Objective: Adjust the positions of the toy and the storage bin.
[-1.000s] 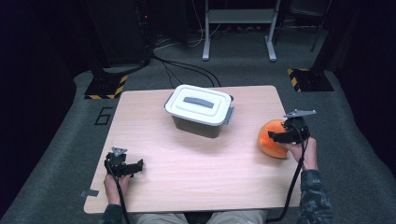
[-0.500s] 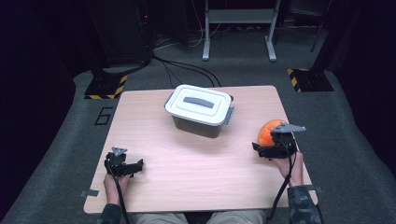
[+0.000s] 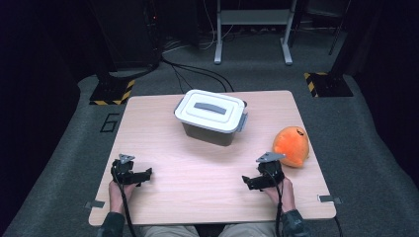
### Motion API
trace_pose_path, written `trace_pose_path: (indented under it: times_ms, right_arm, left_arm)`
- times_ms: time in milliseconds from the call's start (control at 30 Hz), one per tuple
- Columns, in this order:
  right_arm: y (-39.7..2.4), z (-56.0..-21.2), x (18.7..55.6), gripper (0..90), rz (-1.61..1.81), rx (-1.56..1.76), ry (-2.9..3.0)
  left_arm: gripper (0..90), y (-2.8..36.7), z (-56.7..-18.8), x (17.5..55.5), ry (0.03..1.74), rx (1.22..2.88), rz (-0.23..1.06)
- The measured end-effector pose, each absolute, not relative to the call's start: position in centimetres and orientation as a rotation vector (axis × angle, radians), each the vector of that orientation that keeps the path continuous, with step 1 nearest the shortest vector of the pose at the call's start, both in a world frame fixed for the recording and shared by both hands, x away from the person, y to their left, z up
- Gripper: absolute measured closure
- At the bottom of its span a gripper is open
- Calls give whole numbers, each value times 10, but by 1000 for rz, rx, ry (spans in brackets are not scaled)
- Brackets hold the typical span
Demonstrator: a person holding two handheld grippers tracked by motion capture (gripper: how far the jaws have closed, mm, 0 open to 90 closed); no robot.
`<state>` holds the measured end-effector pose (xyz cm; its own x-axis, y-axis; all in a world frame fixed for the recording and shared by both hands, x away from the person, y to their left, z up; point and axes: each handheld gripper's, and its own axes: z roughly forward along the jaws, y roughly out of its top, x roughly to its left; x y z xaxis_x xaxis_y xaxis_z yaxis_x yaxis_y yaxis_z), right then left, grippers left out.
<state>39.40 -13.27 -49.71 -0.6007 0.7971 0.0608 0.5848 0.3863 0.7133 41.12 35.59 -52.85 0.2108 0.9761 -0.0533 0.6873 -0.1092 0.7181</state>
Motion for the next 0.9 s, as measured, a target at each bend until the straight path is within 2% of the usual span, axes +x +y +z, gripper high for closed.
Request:
trace_pose_path:
  times_ms: [67,367,900]
  right_arm:
    - [-130,-506,398,37,1030,1216,2366]
    - [-131,-527,411,30,1005,1209,2341]
    - [-128,-529,410,19,980,1184,2322]
  left_arm:
    - [4,357,-526,414,1529,1867,565]
    - [1,351,-503,429,1466,1884,600]
    - [22,319,-449,467,1302,1960,678]
